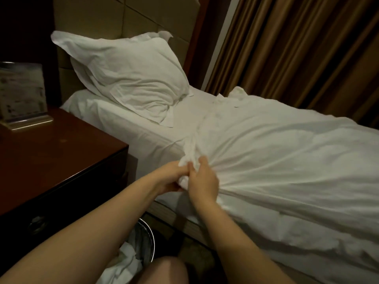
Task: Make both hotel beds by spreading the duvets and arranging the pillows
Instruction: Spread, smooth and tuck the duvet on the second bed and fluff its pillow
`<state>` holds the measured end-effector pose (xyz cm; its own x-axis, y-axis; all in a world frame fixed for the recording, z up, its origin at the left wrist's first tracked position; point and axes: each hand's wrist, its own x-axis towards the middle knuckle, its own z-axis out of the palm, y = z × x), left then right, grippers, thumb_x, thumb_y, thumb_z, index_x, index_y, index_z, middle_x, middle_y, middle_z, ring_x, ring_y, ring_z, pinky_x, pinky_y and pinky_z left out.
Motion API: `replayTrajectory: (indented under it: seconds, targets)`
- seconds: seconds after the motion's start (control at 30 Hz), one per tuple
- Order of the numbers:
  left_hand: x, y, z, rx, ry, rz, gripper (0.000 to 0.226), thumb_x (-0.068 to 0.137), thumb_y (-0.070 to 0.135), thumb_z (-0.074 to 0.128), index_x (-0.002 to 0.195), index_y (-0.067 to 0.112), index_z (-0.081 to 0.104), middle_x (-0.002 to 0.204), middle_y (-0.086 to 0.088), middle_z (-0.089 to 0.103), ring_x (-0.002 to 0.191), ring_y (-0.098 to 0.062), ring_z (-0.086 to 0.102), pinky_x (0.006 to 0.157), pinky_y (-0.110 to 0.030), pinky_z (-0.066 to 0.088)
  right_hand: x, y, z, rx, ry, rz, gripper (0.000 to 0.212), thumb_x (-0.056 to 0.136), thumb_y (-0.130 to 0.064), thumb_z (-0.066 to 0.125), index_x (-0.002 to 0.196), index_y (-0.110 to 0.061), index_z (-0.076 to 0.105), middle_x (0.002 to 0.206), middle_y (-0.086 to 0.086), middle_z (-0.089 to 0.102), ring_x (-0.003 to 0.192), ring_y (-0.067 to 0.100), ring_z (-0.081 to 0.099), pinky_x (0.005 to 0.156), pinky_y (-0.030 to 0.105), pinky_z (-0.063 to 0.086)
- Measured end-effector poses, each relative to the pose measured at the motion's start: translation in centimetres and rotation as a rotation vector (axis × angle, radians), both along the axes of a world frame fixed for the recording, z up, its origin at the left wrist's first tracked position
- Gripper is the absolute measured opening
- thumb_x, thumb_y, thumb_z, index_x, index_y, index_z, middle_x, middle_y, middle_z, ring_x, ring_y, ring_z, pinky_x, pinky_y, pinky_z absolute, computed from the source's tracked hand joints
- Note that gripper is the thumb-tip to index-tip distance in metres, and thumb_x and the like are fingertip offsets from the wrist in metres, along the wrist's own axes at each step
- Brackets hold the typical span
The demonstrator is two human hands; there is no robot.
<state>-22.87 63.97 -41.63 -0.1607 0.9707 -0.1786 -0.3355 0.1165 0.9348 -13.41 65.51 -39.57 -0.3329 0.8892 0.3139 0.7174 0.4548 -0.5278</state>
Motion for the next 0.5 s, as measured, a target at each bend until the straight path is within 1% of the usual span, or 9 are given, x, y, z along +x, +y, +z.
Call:
replayTrajectory:
  seconds: [0.1, 0.17, 0.23, 0.27, 0.3, 0.33, 0.4, 0.43, 0.5]
  targets:
    - [0.9, -0.3, -1.9, 0.012, -0.147, 0.052, 0.011, 0.092, 0.011, 0.055, 0.092, 0.016, 0.065, 0.066, 0.002, 0.067, 0.058, -0.006, 0.063, 0.054, -0.021, 0.052, 0.0, 0.5, -0.1, -0.015, -0.004, 0.013, 0.026, 0.099, -0.037, 0.044, 0.114, -0.016, 0.050, 0.111, 0.014, 0.062, 0.105, 0.034, 0.056, 0.078, 0.037, 0.040]
    - [1.6, 0.0, -1.6, -0.012, -0.157, 0.037, 0.011, 0.090, 0.009, 0.057, 0.098, 0.013, 0.064, 0.068, 0.002, 0.067, 0.060, -0.007, 0.063, 0.053, -0.021, 0.050, -0.1, 0.7, 3.9, 0.020, 0.169, 0.001, 0.027, 0.100, -0.036, 0.042, 0.113, -0.014, 0.050, 0.104, 0.010, 0.062, 0.099, 0.030, 0.056, 0.071, 0.032, 0.034]
    - [2.3, 0.4, -0.2, -0.028, -0.086, 0.019, 0.017, 0.089, 0.009, 0.059, 0.105, 0.011, 0.063, 0.074, 0.000, 0.068, 0.066, -0.009, 0.064, 0.054, -0.022, 0.051, -0.1, 0.6, 8.5, 0.142, 0.452, 0.026, 0.020, 0.100, -0.035, 0.043, 0.099, -0.015, 0.048, 0.081, -0.003, 0.054, 0.077, 0.019, 0.052, 0.061, 0.029, 0.031]
    - [2.6, 0.5, 0.7, -0.018, -0.084, 0.015, 0.013, 0.090, 0.006, 0.056, 0.098, 0.010, 0.065, 0.072, -0.001, 0.068, 0.063, -0.010, 0.064, 0.053, -0.022, 0.052, 0.0, 0.4, 9.8, 0.218, 0.512, 0.045, 0.019, 0.100, -0.034, 0.043, 0.094, -0.016, 0.045, 0.074, -0.007, 0.047, 0.068, 0.013, 0.047, 0.057, 0.027, 0.030]
    - [2.7, 0.3, 1.7, 0.013, -0.118, 0.008, 0.020, 0.091, 0.003, 0.050, 0.085, 0.009, 0.068, 0.065, -0.001, 0.066, 0.057, -0.009, 0.063, 0.051, -0.021, 0.052, 0.1, 0.1, 10.2, 0.257, 0.472, 0.067, 0.017, 0.100, -0.034, 0.043, 0.095, -0.017, 0.045, 0.074, -0.006, 0.048, 0.068, 0.013, 0.047, 0.058, 0.027, 0.031]
    - [2.6, 0.3, 2.6, 0.039, -0.136, 0.023, 0.032, 0.093, 0.000, 0.043, 0.073, 0.009, 0.067, 0.057, -0.001, 0.064, 0.049, -0.008, 0.062, 0.047, -0.019, 0.052, 0.3, 0.0, 9.6, 0.261, 0.358, 0.092, 0.017, 0.100, -0.034, 0.043, 0.102, -0.017, 0.048, 0.081, -0.002, 0.054, 0.075, 0.017, 0.052, 0.062, 0.029, 0.033]
    - [1.8, 0.1, 3.6, 0.076, -0.220, 0.053, 0.045, 0.098, 0.005, 0.037, 0.063, 0.008, 0.065, 0.048, -0.002, 0.060, 0.041, -0.008, 0.058, 0.041, -0.018, 0.049, 0.5, 0.4, 5.8, 0.180, 0.087, 0.129, 0.026, 0.100, -0.032, 0.043, 0.120, -0.016, 0.049, 0.105, 0.008, 0.062, 0.098, 0.029, 0.056, 0.071, 0.033, 0.032]
    - [1.4, 0.1, 3.3, 0.071, -0.248, 0.053, 0.048, 0.100, 0.014, 0.037, 0.063, 0.008, 0.067, 0.049, -0.003, 0.061, 0.043, -0.008, 0.059, 0.043, -0.020, 0.050, 0.7, 0.5, 3.8, 0.143, -0.004, 0.141, 0.028, 0.100, -0.031, 0.043, 0.123, -0.016, 0.048, 0.111, 0.010, 0.062, 0.104, 0.031, 0.055, 0.071, 0.033, 0.030]
    - [0.8, 0.0, 2.3, 0.008, -0.315, 0.052, 0.048, 0.098, 0.043, 0.038, 0.086, 0.011, 0.071, 0.070, -0.008, 0.070, 0.067, -0.014, 0.067, 0.067, -0.032, 0.054, 1.1, 1.1, 1.1, 0.147, -0.062, 0.172, 0.027, 0.099, -0.028, 0.043, 0.122, -0.015, 0.048, 0.113, 0.012, 0.061, 0.106, 0.033, 0.054, 0.071, 0.034, 0.029]
